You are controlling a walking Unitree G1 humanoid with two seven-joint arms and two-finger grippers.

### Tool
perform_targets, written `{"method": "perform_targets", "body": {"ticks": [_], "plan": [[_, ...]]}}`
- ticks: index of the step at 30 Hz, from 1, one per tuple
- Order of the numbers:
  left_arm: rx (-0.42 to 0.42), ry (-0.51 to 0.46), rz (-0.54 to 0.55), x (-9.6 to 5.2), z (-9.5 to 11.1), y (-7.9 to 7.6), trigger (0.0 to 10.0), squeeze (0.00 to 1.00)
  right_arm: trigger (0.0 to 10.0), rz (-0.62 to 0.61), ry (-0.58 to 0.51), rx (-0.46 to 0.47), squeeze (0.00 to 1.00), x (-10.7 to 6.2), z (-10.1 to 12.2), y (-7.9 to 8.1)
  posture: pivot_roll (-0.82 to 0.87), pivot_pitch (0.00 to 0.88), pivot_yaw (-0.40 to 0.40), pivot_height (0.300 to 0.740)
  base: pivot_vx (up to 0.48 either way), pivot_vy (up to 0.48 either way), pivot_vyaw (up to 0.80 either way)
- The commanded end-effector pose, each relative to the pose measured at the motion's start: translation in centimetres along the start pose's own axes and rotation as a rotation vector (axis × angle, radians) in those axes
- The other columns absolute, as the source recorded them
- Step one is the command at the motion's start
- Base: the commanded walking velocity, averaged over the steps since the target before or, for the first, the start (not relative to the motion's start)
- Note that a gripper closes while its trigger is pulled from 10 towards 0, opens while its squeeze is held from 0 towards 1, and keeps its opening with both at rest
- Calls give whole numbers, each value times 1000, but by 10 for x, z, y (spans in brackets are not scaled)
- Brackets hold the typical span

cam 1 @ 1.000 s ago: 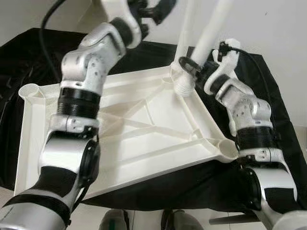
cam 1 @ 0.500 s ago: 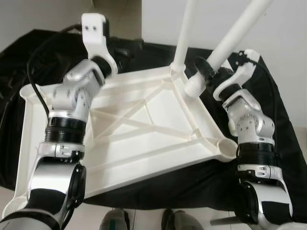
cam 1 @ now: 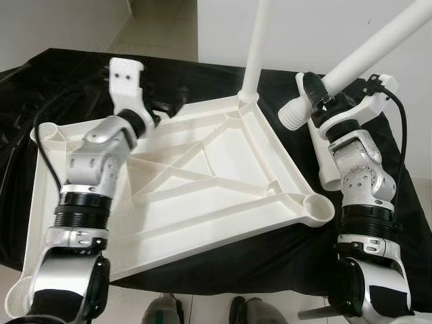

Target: Building children table

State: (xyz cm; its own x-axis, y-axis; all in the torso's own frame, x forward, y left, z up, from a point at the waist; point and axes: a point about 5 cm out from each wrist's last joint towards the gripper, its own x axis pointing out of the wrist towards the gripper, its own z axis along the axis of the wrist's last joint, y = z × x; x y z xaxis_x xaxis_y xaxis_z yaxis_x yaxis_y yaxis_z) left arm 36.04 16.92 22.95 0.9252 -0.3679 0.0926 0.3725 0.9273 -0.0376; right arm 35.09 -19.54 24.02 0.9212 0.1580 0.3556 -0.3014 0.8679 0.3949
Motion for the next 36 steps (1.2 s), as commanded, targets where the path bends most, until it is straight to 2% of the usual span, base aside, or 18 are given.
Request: {"method": "perform_targets", "body": {"ticks": [1,4,8,11,12,14,16,21,22,23,24,25,27,29,32,33,35,36], "plan": [[-29,49,111,-9,-16,16,10000,0,10000,-1,-3,-8,0,-4,-2,1,33,17,15,740,0,0,0],[-44,78,193,-20,-34,22,10000,0,10000,12,18,-30,0,-11,-11,5,27,22,23,740,0,0,0],[-46,100,208,-27,-46,21,10000,0,10000,18,24,-37,0,-15,-15,7,21,23,30,740,0,0,0],[-15,151,181,-38,-64,13,10000,0,10000,16,27,-56,0,-20,-19,8,14,35,45,740,0,0,0],[-15,151,181,-38,-64,13,10000,0,10000,16,27,-56,0,-20,-19,8,14,35,45,740,0,0,0],[-2,215,137,-49,-83,6,10000,0,10000,-1,26,-59,0,-25,-21,7,18,38,51,740,0,0,0],[-1,230,123,-52,-87,4,10000,0,10000,-7,23,-54,0,-26,-22,7,19,36,50,740,0,0,0],[74,236,33,-58,-91,-10,10000,0,10000,-7,21,-58,0,-28,-23,8,30,32,45,740,0,0,0],[96,234,1,-60,-92,-16,10000,0,10000,-6,21,-59,0,-28,-23,9,30,32,45,740,0,0,0],[115,231,-97,-62,-92,-31,10000,0,10000,-7,22,-55,0,-27,-24,9,41,27,42,740,0,0,0],[115,231,-97,-62,-92,-31,10000,0,10000,-7,22,-55,0,-27,-24,9,41,27,42,740,0,0,0],[121,229,-199,-64,-92,-47,10000,0,10000,-6,21,-52,0,-26,-25,9,43,26,41,740,0,0,0],[157,225,-332,-67,-91,-69,10000,0,10000,-1,19,-51,0,-24,-26,10,46,24,39,740,0,0,0],[190,226,-372,-67,-92,-77,10000,0,10000,2,18,-56,0,-24,-25,11,49,24,35,740,0,0,0],[200,227,-381,-67,-92,-79,10000,0,10000,2,18,-58,0,-24,-25,11,49,24,35,740,0,0,0],[205,208,-443,-59,-92,-96,10000,0,10000,-2,19,-55,0,-23,-25,10,50,26,28,740,0,0,0],[208,201,-466,-56,-92,-103,10000,0,10000,-4,20,-54,0,-23,-25,9,50,26,28,740,0,0,0],[217,187,-495,-51,-91,-112,10000,0,10000,-2,21,-56,0,-22,-24,9,49,35,28,740,0,0,0]]}}
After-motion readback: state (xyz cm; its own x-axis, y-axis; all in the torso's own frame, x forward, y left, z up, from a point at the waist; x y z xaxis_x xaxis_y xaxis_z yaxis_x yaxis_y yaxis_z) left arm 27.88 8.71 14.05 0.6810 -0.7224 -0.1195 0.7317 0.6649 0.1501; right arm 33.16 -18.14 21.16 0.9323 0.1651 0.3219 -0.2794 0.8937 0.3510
